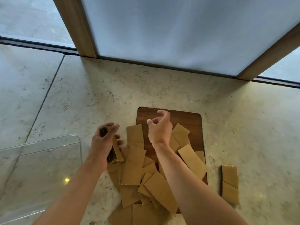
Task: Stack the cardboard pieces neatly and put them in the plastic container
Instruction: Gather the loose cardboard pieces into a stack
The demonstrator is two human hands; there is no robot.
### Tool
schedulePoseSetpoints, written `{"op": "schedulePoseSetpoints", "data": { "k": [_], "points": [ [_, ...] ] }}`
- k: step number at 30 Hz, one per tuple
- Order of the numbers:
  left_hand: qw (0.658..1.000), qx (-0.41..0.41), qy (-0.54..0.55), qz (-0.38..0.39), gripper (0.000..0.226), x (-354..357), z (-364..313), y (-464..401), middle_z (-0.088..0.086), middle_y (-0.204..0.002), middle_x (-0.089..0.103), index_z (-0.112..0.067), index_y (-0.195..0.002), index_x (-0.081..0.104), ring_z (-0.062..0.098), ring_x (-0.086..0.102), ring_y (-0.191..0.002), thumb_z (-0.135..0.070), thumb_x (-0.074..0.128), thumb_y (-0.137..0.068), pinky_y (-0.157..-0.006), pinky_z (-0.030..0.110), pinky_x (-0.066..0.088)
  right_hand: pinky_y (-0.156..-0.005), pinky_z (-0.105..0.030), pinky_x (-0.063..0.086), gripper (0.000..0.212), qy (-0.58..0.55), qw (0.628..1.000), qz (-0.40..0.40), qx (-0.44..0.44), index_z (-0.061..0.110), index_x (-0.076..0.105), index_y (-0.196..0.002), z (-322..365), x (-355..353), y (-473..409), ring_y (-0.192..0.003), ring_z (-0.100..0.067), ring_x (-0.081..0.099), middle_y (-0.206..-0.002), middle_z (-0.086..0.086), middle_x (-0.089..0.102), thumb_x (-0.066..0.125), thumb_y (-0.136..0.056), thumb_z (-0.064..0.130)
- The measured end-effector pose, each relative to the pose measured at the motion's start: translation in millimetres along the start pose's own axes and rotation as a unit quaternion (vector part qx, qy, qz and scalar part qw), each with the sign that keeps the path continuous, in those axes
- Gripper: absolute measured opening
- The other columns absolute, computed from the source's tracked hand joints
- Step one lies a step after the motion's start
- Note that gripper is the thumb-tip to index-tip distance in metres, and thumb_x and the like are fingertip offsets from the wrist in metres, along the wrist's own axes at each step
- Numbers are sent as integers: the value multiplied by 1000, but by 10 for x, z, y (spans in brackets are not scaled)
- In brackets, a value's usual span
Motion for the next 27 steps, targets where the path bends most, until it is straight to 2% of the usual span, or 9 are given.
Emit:
{"op": "schedulePoseSetpoints", "data": {
  "k": [2, 5, 8, 12, 16, 20, 22, 24, 27],
  "points": [
    [998, 31, -47, -31, 37, 79, -54, -22, 16, -98, 67, -31, -113, 63, 27, 71, -68, -42, 81, -83, -58, 42, 62, -90, -33, 58, 61, 51, 998, 5, -27, 14, 49, -137, 57, -62, -36, -98, -10, 61, -114, 1, 65, 76, -90, 40],
    [987, 52, -110, -102, 33, 148, -75, -80, 15, -95, 67, -28, -121, 58, 28, 67, -70, -38, 73, -93, -67, 48, 62, -99, -38, 52, 88, 281, 951, 108, -65, 10, 48, -136, 24, 262, 234, -113, -22, 56, -127, -7, 54, 75, -77, 70],
    [977, 61, -155, -136, 35, 163, -70, -81, 12, -88, 70, -25, -125, 58, 25, 68, -72, -43, 68, -96, -77, 49, 62, -104, -41, 45, 85, 321, 935, 120, -86, 9, 47, -135, -7, 528, 431, -117, -27, 55, -129, -12, 55, 82, -76, 59],
    [980, 47, -122, -150, 31, 54, -114, -93, 13, -91, 69, -28, -118, 60, 25, 69, -68, -44, 71, -94, -67, 45, 61, -98, -32, 52, 55, 134, 984, 119, -12, 13, 58, -132, -83, 428, 206, -109, -17, 58, -127, -6, 60, 80, -87, 37],
    [995, 18, -91, -28, 31, 284, -158, -107, 18, -98, 71, -30, -113, 59, 27, 74, -69, -50, 69, -92, -58, 45, 63, -74, -17, 47, 29, -60, 996, -20, 62, 12, 69, -109, -178, -120, -214, -86, -7, 55, -111, -5, 66, 63, -100, 38],
    [984, -41, -111, 135, 52, 758, -86, -105, 19, -99, 77, -24, -129, 58, 35, 76, -76, -55, 70, -89, -59, 44, 64, -62, -28, 55, 27, -148, 981, 82, 95, 25, 74, -97, -118, -207, -188, -61, -3, 57, -64, 15, 70, 56, -103, 45],
    [969, -90, -119, 195, 51, 992, 59, -78, 15, -101, 80, -26, -128, 62, 37, 79, -87, -47, 77, -84, -62, 47, 64, -68, -33, 61, 36, -136, 978, 115, 109, 30, 76, -85, -139, -120, -38, -66, -8, 66, -68, 11, 73, 53, -102, 53],
    [968, -120, -93, 199, 45, 1109, 197, -88, 16, -102, 81, -29, -129, 65, 37, 79, -89, -25, 78, -86, -64, 46, 63, -70, -31, 57, 47, -122, 986, 58, 96, 26, 78, -88, -212, -238, -43, -69, -5, 67, -79, 6, 75, 45, -104, 55],
    [960, -146, 53, 231, 62, 1229, 323, -144, 24, -110, 76, -33, -134, 64, 43, 75, -99, 5, 68, -85, -76, 53, 62, -102, -39, 45, 48, 40, 994, -72, 68, 21, 66, -129, -488, -812, -301, -118, -18, 55, -132, -12, 62, 46, -102, 55]
  ]
}}
Point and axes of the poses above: each hand's wrist, its own y-axis away from the middle knuckle, its own x-axis out of the palm, z = x × y, the point moved 6 cm from there along -y, towards the middle knuckle
